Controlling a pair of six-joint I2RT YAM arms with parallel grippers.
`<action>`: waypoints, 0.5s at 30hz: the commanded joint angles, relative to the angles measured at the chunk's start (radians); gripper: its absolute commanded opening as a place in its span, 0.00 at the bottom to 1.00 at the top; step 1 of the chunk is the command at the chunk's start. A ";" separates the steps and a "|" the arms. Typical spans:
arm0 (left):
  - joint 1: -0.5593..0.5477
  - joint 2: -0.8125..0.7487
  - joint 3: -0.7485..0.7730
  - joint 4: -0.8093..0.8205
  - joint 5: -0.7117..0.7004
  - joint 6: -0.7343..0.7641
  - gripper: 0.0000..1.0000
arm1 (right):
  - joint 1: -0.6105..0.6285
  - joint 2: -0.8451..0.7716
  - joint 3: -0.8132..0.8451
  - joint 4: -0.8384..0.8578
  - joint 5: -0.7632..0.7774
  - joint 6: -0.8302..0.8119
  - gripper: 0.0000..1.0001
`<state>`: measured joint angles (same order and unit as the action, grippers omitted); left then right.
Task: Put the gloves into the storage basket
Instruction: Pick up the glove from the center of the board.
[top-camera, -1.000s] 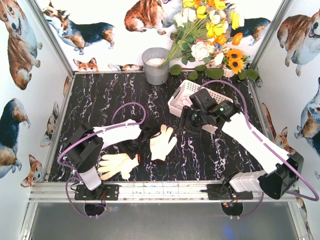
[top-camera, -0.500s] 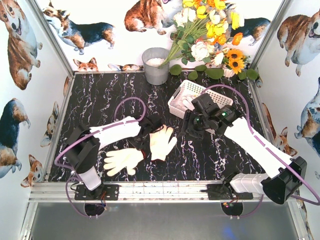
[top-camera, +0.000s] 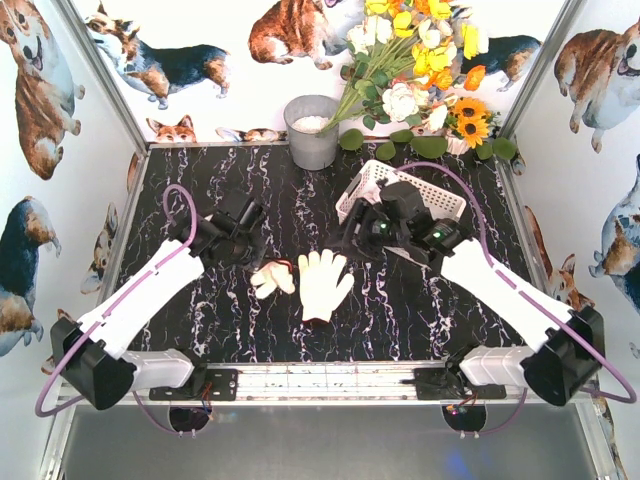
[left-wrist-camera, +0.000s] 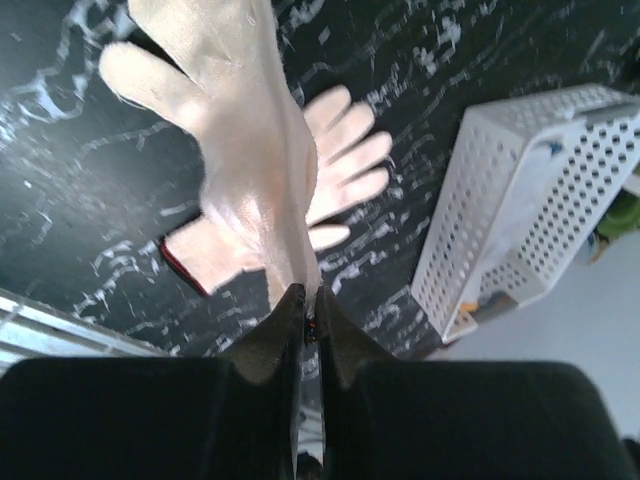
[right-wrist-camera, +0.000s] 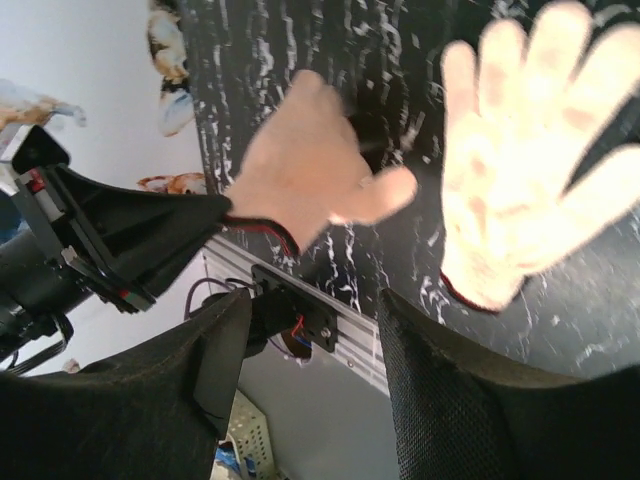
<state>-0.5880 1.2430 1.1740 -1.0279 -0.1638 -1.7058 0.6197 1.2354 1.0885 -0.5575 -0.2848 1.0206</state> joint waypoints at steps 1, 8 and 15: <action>0.007 0.025 0.084 0.050 0.149 0.012 0.00 | 0.008 0.051 0.069 0.225 -0.084 -0.072 0.56; 0.008 0.078 0.172 0.103 0.221 -0.023 0.00 | 0.068 0.165 0.204 0.097 -0.155 -0.357 0.55; 0.007 0.026 0.123 0.134 0.251 -0.081 0.00 | 0.101 0.209 0.257 -0.029 -0.107 -0.516 0.50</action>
<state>-0.5865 1.3094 1.3163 -0.9264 0.0505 -1.7432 0.7097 1.4273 1.2720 -0.5282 -0.4091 0.6415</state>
